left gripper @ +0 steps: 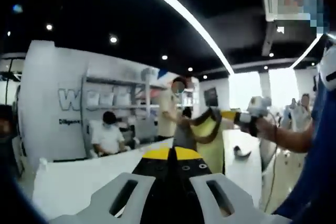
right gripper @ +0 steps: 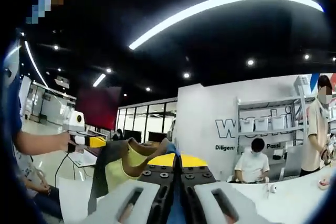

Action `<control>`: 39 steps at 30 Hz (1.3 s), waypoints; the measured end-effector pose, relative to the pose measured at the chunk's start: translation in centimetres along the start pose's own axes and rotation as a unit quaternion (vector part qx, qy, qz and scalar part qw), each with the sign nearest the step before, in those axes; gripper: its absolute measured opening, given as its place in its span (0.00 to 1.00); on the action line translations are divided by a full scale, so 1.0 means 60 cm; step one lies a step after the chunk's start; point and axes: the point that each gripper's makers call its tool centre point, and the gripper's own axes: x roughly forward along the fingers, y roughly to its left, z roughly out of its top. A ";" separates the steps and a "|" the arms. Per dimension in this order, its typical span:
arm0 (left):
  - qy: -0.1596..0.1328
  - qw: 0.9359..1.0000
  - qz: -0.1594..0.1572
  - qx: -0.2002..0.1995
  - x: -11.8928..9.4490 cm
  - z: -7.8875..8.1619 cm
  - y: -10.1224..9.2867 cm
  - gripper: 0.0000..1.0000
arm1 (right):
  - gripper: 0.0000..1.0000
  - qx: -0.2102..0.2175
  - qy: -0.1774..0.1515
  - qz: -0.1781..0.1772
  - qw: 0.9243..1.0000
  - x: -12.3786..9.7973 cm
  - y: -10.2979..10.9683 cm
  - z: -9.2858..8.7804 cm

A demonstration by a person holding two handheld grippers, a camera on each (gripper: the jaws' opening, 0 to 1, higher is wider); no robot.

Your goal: Fold the garment on the visible template until the final outline fits inside the template.

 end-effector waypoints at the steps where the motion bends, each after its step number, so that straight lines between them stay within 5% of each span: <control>1: -0.028 1.000 -0.004 -0.011 0.002 0.033 -0.002 0.00 | 0.00 0.000 -0.020 0.003 1.000 0.005 0.000 0.022; 2: -0.041 0.999 -0.003 -0.010 -0.001 0.055 0.000 0.00 | 0.00 0.007 -0.025 0.008 1.000 0.006 0.003 0.033; 9: -0.054 0.998 -0.007 0.022 -0.018 0.096 -0.021 0.00 | 0.00 -0.014 -0.041 0.016 0.999 0.003 0.020 0.078; 14: -0.052 0.998 -0.015 0.030 -0.034 0.091 -0.044 0.00 | 0.00 -0.010 -0.043 0.032 0.999 -0.013 0.033 0.081; 19: -0.044 0.999 -0.022 0.024 -0.046 0.059 -0.065 0.00 | 0.00 -0.034 -0.012 0.038 0.999 -0.041 0.035 0.039; 31: -0.024 0.999 -0.036 -0.028 -0.066 -0.031 -0.091 0.00 | 0.00 0.026 0.036 0.048 0.998 -0.086 0.061 -0.049; 39: 0.006 0.998 -0.030 -0.052 -0.062 -0.100 -0.108 0.00 | 0.00 0.058 0.060 0.037 0.996 -0.084 0.066 -0.103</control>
